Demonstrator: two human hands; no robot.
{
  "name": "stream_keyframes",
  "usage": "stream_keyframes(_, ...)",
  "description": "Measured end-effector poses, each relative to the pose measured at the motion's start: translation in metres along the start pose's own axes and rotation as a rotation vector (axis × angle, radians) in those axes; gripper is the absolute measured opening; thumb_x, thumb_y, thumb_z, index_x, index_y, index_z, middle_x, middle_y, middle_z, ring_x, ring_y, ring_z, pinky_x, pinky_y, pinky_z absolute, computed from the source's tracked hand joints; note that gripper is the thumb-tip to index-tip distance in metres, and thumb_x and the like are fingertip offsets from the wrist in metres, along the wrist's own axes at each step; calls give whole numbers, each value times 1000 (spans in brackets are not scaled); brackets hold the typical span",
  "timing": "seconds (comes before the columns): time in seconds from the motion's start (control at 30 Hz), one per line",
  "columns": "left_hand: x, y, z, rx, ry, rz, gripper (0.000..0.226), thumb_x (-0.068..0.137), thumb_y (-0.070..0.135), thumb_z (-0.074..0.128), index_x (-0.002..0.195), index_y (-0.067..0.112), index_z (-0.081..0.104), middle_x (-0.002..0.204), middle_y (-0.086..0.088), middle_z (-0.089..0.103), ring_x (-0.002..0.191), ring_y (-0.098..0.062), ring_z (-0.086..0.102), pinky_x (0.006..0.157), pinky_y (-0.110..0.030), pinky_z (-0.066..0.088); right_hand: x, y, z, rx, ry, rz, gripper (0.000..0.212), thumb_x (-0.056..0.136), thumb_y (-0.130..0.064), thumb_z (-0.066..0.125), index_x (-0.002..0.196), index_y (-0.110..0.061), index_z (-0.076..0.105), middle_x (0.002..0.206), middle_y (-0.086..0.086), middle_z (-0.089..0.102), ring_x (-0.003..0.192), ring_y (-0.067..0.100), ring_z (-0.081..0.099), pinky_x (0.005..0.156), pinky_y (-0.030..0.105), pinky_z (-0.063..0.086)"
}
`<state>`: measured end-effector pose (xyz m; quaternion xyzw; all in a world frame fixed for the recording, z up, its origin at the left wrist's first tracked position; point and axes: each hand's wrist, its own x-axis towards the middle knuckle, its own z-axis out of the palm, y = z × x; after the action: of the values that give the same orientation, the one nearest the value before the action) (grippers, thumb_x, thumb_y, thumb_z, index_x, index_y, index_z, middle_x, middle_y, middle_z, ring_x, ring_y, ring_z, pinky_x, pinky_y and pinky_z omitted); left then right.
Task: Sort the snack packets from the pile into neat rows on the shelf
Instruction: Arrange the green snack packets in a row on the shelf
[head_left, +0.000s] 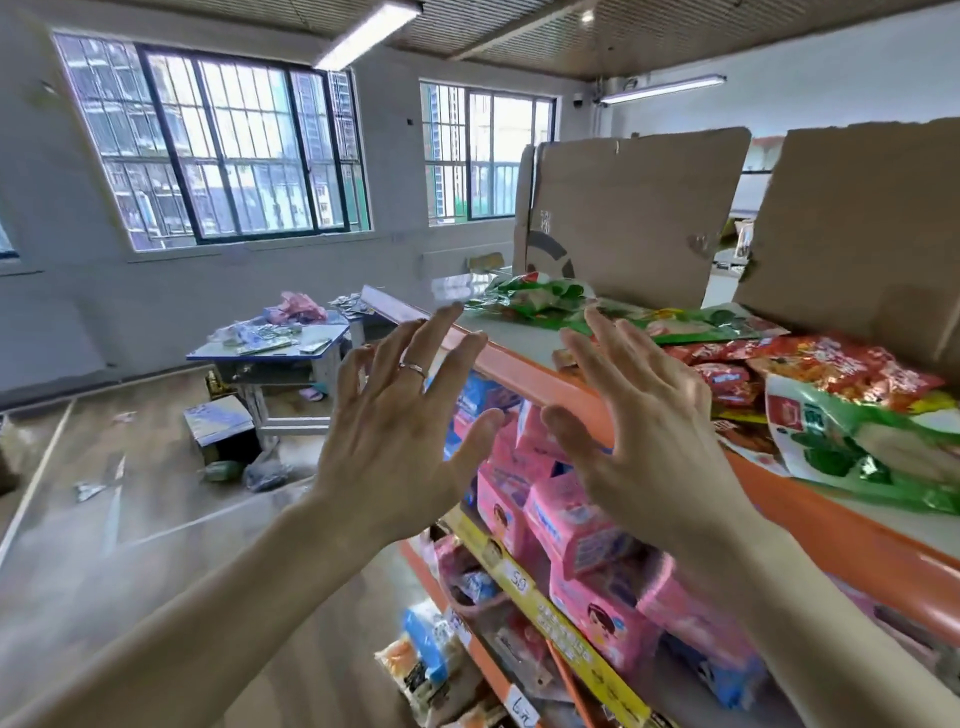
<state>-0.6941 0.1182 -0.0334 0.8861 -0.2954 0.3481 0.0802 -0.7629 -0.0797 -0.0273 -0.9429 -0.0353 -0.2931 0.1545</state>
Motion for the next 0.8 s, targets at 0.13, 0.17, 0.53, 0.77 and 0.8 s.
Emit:
stream_keyframes(0.13, 20, -10, 20, -4, -27, -9, 65, 94, 60, 27, 145, 23, 42, 160, 0, 28, 143, -25, 30, 111, -52, 25, 23, 10, 10, -17, -30, 19, 63, 95, -59, 34, 153, -39, 17, 163, -16, -1, 149, 8, -3, 118, 57, 2)
stream_keyframes(0.17, 25, -13, 26, -6, -33, -9, 66, 94, 60, 27, 146, 23, 42, 160, 0, 28, 143, -25, 30, 111, -51, 24, 29, 12, 12, -24, -39, 31, 63, 96, -58, 35, 153, -38, 16, 163, -16, -1, 149, 8, -3, 118, 57, 2)
stream_keyframes(0.53, 97, -52, 108, -136, 16, 104, 65, 93, 57, 32, 147, 22, 41, 158, -1, 31, 138, -27, 36, 109, -55, 31, 93, 27, 44, -163, -29, 167, 62, 96, -55, 42, 152, -40, 19, 162, -18, 2, 149, 5, -2, 121, 52, -2)
stream_keyframes(0.77, 162, -105, 165, -278, 36, 249, 62, 94, 57, 32, 146, 23, 39, 159, 0, 29, 141, -25, 33, 111, -54, 28, 150, 29, 79, -301, 46, 319, 66, 96, -55, 44, 154, -37, 17, 163, -16, 6, 149, 7, 3, 121, 50, 4)
stream_keyframes(0.8, 170, -113, 172, -292, 31, 269, 63, 94, 57, 31, 146, 22, 40, 160, 0, 28, 141, -25, 32, 112, -53, 27, 160, 28, 85, -325, 53, 338, 66, 96, -54, 44, 154, -36, 19, 163, -15, 9, 149, 7, 5, 121, 50, 5)
